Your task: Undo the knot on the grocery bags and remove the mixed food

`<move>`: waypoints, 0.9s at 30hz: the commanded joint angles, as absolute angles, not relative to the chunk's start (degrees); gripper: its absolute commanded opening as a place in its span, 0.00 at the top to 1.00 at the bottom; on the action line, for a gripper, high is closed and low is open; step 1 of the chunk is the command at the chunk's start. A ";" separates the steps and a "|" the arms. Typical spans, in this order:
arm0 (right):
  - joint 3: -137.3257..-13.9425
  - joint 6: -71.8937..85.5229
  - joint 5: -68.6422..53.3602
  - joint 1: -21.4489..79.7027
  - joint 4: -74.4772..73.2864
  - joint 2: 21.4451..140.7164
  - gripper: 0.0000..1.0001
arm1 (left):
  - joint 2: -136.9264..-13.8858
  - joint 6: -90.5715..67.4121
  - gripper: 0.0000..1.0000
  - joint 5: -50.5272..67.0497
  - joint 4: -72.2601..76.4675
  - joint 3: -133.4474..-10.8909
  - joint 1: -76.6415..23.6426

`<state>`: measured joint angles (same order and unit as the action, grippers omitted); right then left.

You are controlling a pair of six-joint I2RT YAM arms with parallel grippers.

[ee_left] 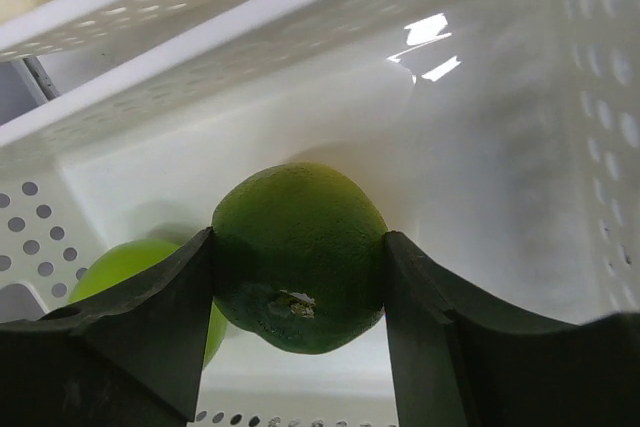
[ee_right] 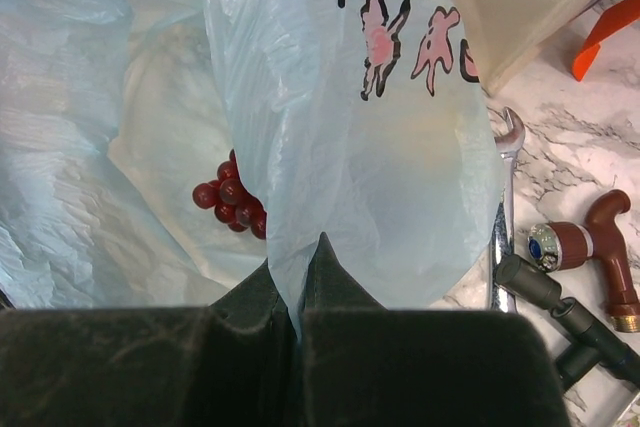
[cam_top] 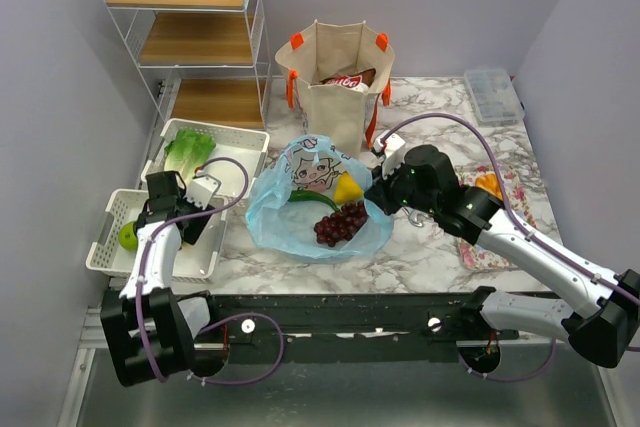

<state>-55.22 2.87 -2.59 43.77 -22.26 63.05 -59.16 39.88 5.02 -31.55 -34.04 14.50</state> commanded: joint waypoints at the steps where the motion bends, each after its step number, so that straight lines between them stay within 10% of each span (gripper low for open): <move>1: -55.81 1.51 -1.15 43.40 -22.54 62.00 0.99 | -64.65 43.41 0.59 -0.90 -20.80 -33.58 14.77; 15: -55.37 1.93 -1.68 43.16 -22.59 61.74 0.99 | -70.92 48.86 0.28 -3.72 -16.94 -35.87 16.80; 27: -54.98 1.93 -1.41 43.15 -22.57 61.40 0.99 | -72.18 52.09 0.23 -9.32 -11.76 -35.22 17.17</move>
<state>-55.22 2.09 -2.39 43.42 -22.41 62.43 -71.72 50.15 -5.69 -15.59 -34.87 16.49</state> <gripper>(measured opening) 0.027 0.756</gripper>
